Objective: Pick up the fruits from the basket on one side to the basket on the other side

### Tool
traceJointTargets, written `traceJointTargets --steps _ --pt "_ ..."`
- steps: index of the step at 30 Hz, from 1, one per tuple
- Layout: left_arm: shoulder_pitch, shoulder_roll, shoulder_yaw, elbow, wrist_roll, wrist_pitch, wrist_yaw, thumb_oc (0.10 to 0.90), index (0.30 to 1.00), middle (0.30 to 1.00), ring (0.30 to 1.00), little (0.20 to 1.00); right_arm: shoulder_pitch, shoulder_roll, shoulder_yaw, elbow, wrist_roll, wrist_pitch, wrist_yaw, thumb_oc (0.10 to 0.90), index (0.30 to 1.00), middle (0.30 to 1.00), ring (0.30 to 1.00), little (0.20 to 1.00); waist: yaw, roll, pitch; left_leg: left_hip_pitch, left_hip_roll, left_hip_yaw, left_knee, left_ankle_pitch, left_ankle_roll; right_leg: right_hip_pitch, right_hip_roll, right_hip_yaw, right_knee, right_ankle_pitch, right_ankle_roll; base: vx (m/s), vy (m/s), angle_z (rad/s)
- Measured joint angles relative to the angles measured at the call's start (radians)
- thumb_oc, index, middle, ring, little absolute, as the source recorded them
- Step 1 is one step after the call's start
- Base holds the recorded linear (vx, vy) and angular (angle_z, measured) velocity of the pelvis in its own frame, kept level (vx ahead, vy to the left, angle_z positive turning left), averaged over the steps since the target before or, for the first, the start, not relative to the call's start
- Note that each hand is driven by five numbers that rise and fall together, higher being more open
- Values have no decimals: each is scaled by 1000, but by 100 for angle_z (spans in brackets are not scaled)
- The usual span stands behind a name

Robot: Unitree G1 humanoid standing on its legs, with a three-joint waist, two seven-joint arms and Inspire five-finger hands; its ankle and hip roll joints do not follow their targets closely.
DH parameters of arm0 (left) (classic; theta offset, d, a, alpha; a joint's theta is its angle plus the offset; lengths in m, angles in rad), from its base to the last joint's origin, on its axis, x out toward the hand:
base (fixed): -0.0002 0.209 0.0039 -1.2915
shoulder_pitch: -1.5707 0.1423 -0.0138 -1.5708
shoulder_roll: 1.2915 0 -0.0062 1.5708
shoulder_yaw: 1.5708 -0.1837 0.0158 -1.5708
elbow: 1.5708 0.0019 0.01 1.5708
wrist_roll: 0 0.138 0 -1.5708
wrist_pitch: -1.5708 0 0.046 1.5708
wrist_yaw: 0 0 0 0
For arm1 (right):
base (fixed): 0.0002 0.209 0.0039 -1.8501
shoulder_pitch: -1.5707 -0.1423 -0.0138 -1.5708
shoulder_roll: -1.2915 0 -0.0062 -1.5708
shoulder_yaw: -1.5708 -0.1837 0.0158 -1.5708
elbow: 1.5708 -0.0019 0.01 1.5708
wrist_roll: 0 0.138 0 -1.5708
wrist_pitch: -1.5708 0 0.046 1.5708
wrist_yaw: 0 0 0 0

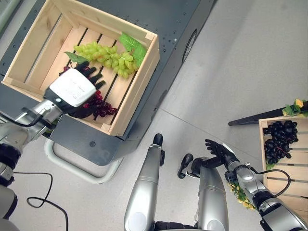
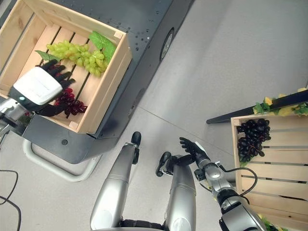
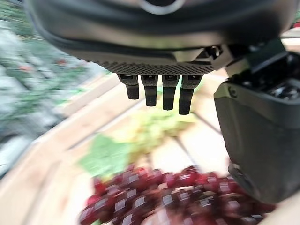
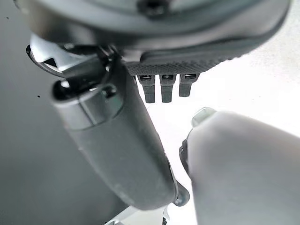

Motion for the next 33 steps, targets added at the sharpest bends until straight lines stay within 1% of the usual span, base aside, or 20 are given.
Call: traceJointTargets --steps 1,4,6,8,10,13,14,15,17,22,27,33 --pt "-32 7 -26 -5 22 -30 -1 800 900 900 900 900 0 0 1 -6 0 -1 2 800 900 900 900 900 -2 -2 0 -4 0 -3 3 0 0 -1 0 -4 0 0 0 18 -3 4" --pt "-74 12 -62 -15 24 -89 -25 800 900 900 900 900 1 0 3 -8 -1 -1 3 800 900 900 900 900 -2 -5 0 -13 1 -6 9 -1 1 -5 0 -9 0 -1 1 19 3 2" --pt "-87 17 -68 -24 23 -109 -57 800 900 900 900 900 1 0 3 -9 -1 -1 5 800 900 900 900 900 -3 -10 -1 -13 1 -6 9 -1 1 -5 1 -9 0 -2 3 0 0 0" --pt "-99 20 -71 -29 17 -116 -97 800 900 900 900 900 4 -1 3 -9 -1 -1 5 800 900 900 900 900 -4 -16 0 -14 2 -6 9 -2 1 -6 1 -8 -1 -3 5 33 4 -1" --pt "-125 26 -96 -30 8 -124 -127 800 900 900 900 900 5 0 4 -9 -1 -1 6 800 900 900 900 900 -4 -20 -1 -14 2 -6 9 -2 1 -6 1 -9 -1 -3 5 0 0 0" --pt "-153 32 -128 -52 -24 -129 -223 800 900 900 900 900 6 -2 4 -9 -1 -1 6 800 900 900 900 900 -6 -22 -1 -16 2 -6 9 -3 1 -6 2 -9 -2 -3 5 24 -2 0" --pt "-158 32 -135 -54 -32 -129 -239 800 900 900 900 900 7 -2 4 -9 -1 -1 6 800 900 900 900 900 -6 -22 -1 -16 2 -6 9 -3 1 -6 2 -9 -3 -3 5 0 0 0" --pt "-174 32 -144 -65 -45 -127 -288 800 900 900 900 900 8 -2 4 -9 -1 -1 6 800 900 900 900 900 -4 -22 0 -19 2 -8 9 -3 1 -8 2 -10 -4 -3 5 0 0 0" --pt "-187 32 -154 -69 -71 -122 -348 800 900 900 900 900 7 -3 3 -10 0 -5 6 800 900 900 900 900 -5 -23 -1 -27 3 -8 10 -3 1 -15 2 -11 -4 -3 5 0 0 0" --pt "-193 32 -158 -78 -172 -64 -556 800 900 900 900 900 9 -3 3 -19 0 -9 7 800 900 900 900 900 -10 -27 0 -41 5 -8 19 -9 3 -25 4 -12 -4 0 8 0 0 0" --pt "-193 32 -162 -62 -177 -18 -622 800 900 900 900 900 7 -3 4 -42 1 -10 7 800 900 900 900 900 -31 -31 0 -46 5 -7 21 -11 4 -28 4 -11 -7 1 5 0 0 0" --pt "-278 32 -257 -75 -125 1 -667 800 900 900 900 900 13 -5 8 -49 4 -10 7 800 900 900 900 900 -30 -32 0 -66 8 -7 20 -11 4 -46 7 -13 -8 2 6 0 0 0"
